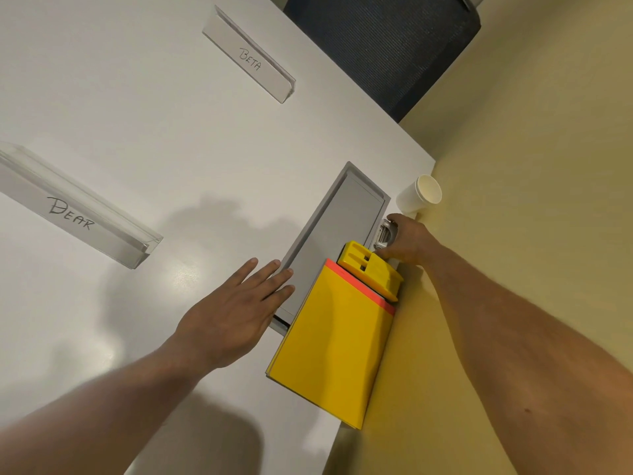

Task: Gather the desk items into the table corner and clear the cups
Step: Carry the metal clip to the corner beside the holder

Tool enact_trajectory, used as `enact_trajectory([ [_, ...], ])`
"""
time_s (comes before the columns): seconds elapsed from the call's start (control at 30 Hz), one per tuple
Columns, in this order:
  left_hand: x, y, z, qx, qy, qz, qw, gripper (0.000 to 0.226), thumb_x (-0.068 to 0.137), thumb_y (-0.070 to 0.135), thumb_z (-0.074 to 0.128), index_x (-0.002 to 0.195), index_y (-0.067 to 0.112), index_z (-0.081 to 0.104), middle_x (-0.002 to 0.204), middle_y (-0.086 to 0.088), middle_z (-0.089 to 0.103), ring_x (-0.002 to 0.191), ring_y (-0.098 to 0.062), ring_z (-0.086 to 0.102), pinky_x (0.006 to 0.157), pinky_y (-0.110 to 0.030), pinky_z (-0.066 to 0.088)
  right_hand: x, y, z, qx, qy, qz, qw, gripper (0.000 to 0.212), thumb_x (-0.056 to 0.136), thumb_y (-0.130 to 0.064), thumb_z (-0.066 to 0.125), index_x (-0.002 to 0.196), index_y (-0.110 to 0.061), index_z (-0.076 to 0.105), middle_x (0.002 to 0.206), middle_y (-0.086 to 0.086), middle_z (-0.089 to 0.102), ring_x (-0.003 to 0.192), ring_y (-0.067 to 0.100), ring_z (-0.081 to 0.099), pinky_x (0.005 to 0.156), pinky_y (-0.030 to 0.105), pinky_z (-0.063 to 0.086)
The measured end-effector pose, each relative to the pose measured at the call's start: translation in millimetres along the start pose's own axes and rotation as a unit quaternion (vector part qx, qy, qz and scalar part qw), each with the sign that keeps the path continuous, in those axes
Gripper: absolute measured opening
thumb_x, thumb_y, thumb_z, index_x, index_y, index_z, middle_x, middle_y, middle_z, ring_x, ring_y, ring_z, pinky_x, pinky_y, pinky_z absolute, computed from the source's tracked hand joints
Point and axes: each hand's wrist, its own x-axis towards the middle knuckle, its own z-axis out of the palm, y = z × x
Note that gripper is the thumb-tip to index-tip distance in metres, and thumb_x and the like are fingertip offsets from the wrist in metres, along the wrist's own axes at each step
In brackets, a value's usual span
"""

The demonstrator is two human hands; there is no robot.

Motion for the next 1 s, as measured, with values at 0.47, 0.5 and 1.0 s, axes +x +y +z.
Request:
enact_trajectory([
  [0.47, -1, 0, 3, 0.003, -0.003, -0.001, 1.0, 0.054, 0.109, 0.033, 0.028, 0.158, 0.018, 0.045, 0.169, -0.006, 0.035, 0.157, -0.026, 0.03, 0.126, -0.049, 0.018, 5, -4, 0, 0.026, -0.023, 0.038, 0.999, 0.083, 0.082, -0.031, 0.088, 0.151, -0.01, 0.047, 0.148, 0.017, 0.055, 0.132, 0.036, 0.058, 0.1, 0.042, 0.055],
  [0.5, -1, 0, 2, 0.002, -0.004, -0.002, 1.0, 0.054, 0.108, 0.033, 0.028, 0.158, 0.018, 0.044, 0.169, -0.006, 0.035, 0.157, -0.026, 0.03, 0.126, -0.049, 0.018, 5, -5, 0, 0.032, -0.024, 0.041, 0.998, 0.086, 0.081, -0.031, 0.089, 0.152, -0.011, 0.046, 0.15, 0.016, 0.055, 0.132, 0.036, 0.058, 0.1, 0.042, 0.055],
  [1.0, 0, 0, 2, -0.002, -0.006, -0.002, 1.0, 0.054, 0.108, 0.033, 0.029, 0.158, 0.018, 0.045, 0.168, -0.006, 0.036, 0.157, -0.027, 0.031, 0.126, -0.049, 0.017, 6, 5, 13, 0.086, -0.01, 0.058, 0.995, 0.086, 0.083, -0.027, 0.087, 0.155, -0.017, 0.041, 0.152, 0.017, 0.046, 0.133, 0.038, 0.054, 0.088, 0.044, 0.06],
])
